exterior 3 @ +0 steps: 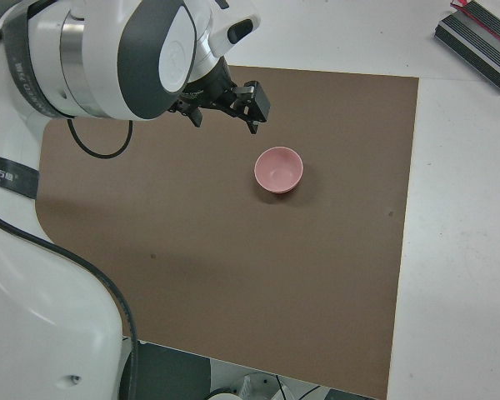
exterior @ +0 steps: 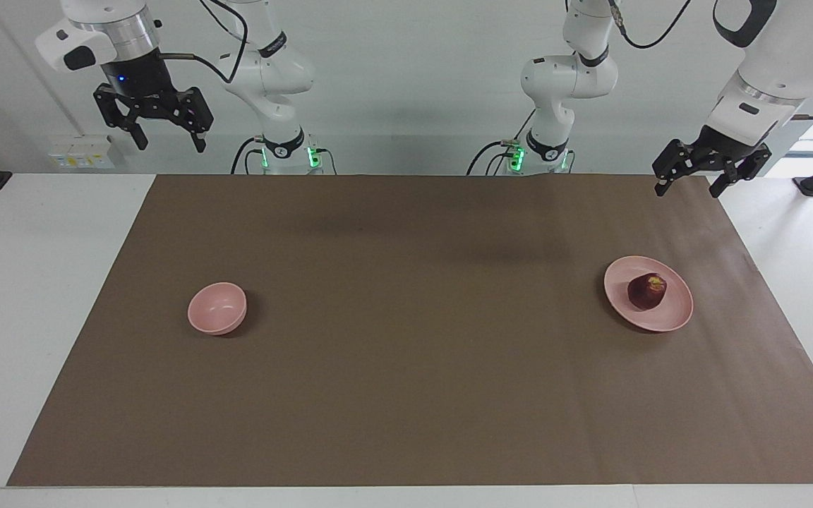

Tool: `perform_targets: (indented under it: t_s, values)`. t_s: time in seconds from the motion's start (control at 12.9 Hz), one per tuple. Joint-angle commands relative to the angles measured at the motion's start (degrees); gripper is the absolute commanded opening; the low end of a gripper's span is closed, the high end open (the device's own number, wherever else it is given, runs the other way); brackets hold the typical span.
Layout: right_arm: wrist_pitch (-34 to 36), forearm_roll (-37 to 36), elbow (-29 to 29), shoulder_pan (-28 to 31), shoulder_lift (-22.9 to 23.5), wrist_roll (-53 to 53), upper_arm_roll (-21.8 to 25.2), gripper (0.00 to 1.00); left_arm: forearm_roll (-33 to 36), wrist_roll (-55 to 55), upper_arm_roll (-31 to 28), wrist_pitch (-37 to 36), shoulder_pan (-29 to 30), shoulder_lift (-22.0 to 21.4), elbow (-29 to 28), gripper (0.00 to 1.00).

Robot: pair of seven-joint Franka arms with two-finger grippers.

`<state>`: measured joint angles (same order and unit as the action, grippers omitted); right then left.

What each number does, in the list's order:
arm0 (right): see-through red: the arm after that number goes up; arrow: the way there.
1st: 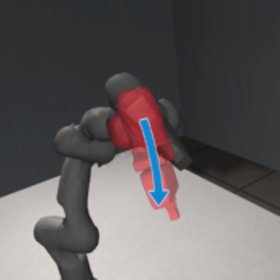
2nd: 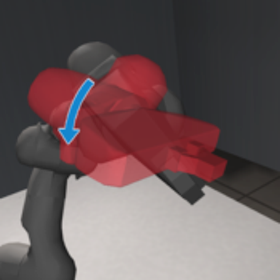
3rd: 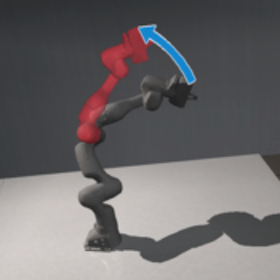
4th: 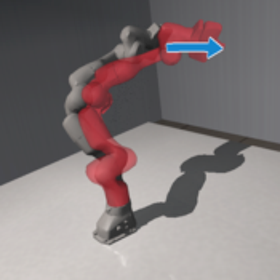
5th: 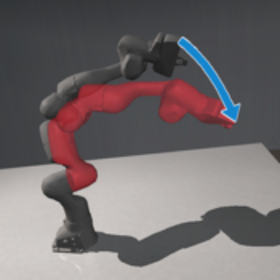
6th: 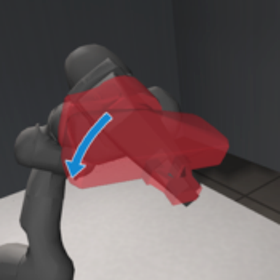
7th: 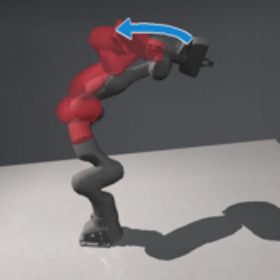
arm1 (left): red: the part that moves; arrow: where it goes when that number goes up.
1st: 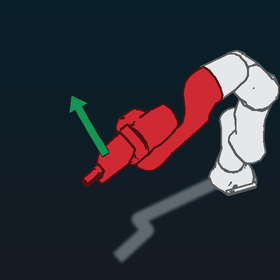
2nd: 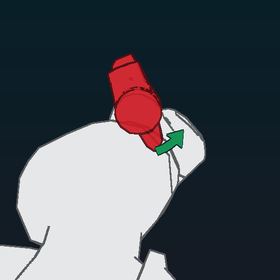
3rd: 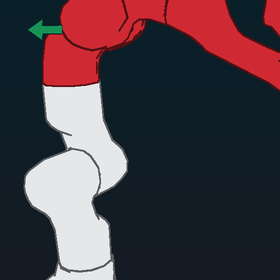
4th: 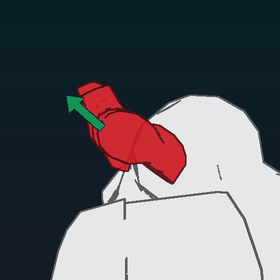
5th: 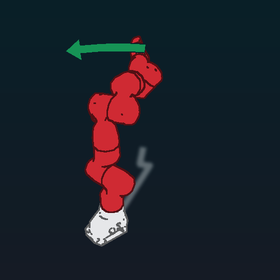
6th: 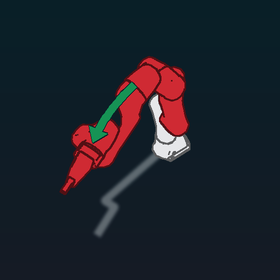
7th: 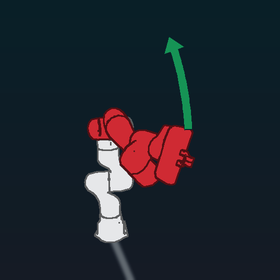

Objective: Move apple from plate to bowl

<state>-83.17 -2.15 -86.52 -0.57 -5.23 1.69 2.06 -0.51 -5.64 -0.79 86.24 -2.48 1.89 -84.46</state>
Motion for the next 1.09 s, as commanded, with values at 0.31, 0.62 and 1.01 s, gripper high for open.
perform_targets:
  t_s: [0.31,0.62,1.01]
  values:
    - [-0.4,0.9,-2.0,1.5,-1.4,-2.6,0.4,1.00,-1.0,-6.7,-0.3,0.1,3.2,-0.1,-3.9,1.00]
    - [-7.3,2.6,-8.0,1.1,-0.7,-1.8,0.3,1.00,-1.0,-10.5,-0.4,7.0,6.8,0.0,-9.8,1.00]
    - [-9.6,3.5,-10.9,-1.3,0.4,0.7,-0.1,1.00,-1.0,-12.9,-0.4,18.9,9.0,1.4,-18.6,1.00]
